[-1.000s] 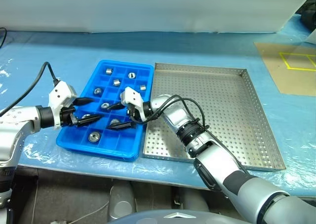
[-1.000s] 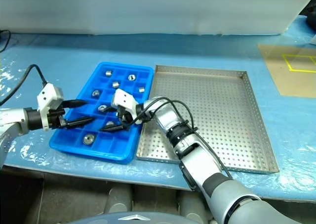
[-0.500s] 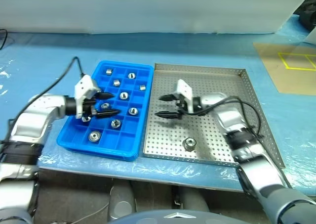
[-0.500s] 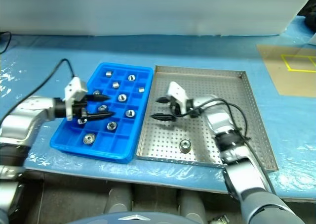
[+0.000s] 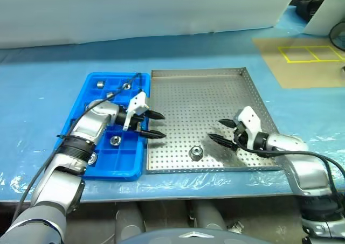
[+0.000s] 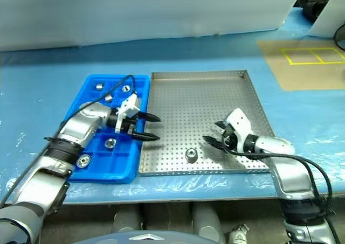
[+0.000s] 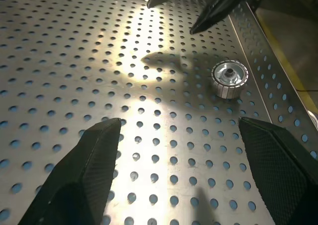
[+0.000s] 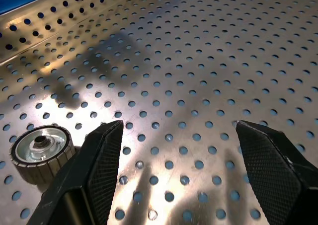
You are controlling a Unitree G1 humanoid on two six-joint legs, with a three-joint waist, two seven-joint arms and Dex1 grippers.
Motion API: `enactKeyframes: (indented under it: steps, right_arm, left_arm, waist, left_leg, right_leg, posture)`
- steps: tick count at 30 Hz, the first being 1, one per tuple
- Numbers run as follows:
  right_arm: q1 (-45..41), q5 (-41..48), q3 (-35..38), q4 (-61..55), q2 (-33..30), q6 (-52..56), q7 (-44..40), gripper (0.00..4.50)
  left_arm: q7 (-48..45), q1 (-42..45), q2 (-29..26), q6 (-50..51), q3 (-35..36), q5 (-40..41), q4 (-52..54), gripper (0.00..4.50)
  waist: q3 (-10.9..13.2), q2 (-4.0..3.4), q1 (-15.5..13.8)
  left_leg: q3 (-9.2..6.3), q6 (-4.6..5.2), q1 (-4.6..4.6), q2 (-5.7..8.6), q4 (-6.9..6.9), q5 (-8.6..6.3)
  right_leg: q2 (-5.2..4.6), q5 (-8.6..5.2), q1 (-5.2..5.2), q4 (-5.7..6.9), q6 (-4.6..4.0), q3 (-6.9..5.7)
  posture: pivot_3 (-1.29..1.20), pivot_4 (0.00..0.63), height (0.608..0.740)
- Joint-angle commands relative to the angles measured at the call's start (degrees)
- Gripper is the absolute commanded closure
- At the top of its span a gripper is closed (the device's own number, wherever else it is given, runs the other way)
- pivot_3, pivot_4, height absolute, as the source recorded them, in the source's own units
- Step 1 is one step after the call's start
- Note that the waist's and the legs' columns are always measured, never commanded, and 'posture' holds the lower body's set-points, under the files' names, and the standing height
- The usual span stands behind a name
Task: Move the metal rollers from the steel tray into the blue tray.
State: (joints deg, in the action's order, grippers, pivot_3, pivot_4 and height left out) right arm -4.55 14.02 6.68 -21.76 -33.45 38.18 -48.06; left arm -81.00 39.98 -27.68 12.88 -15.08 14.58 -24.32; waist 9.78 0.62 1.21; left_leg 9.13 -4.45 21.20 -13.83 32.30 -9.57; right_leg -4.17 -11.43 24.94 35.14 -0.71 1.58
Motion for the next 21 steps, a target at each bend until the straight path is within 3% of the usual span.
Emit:
enactKeyframes:
  steps: [1,6,15,21]
  right_arm:
    - [3.28,2.93,4.43,-7.64,-0.78,3.16,3.12,0.8]
    - [5.3,3.01,8.08,-12.7,-0.7,3.39,8.15,0.8]
    - [10.85,7.57,10.39,-17.51,-5.55,8.08,7.04,0.8]
    - [6.82,10.6,1.9,-18.13,-5.74,9.39,6.04,0.8]
  left_arm:
    - [-2.34,1.35,2.96,-2.19,-1.15,-0.2,-1.46,0.5]
    - [-3.75,0.46,4.9,-4.37,-2.31,-1.88,-2.68,0.5]
    - [-3.43,-2.68,5.95,-2.35,-1.63,-0.97,1.12,0.5]
    - [-3.03,-2.6,6.01,5.48,1.83,4.5,6.38,0.5]
  waist:
    - [-0.08,-0.14,0.04]
    - [-0.12,-0.17,1.1]
    - [-0.15,-0.22,3.1]
    - [-0.15,-0.23,4.23]
  left_leg:
    - [0.05,0.09,-0.06,0.03,0.01,-0.05]
    - [0.34,0.54,-0.05,0.12,0.19,-0.32]
    - [0.41,0.68,-0.08,0.09,0.18,-0.42]
    - [0.43,0.7,-0.06,0.1,0.25,-0.43]
  right_leg:
    - [-0.01,0.0,-0.1,-0.09,0.02,0.03]
    - [-0.07,0.01,-0.32,-0.46,0.05,0.11]
    - [-0.05,-0.05,-0.3,-0.52,0.17,0.1]
    - [-0.04,-0.27,-0.27,-0.5,0.54,0.07]
  posture:
    - [-0.55,0.15,0.74]
    - [-0.58,0.15,0.74]
    - [-0.58,0.15,0.74]
    - [-0.55,0.15,0.74]
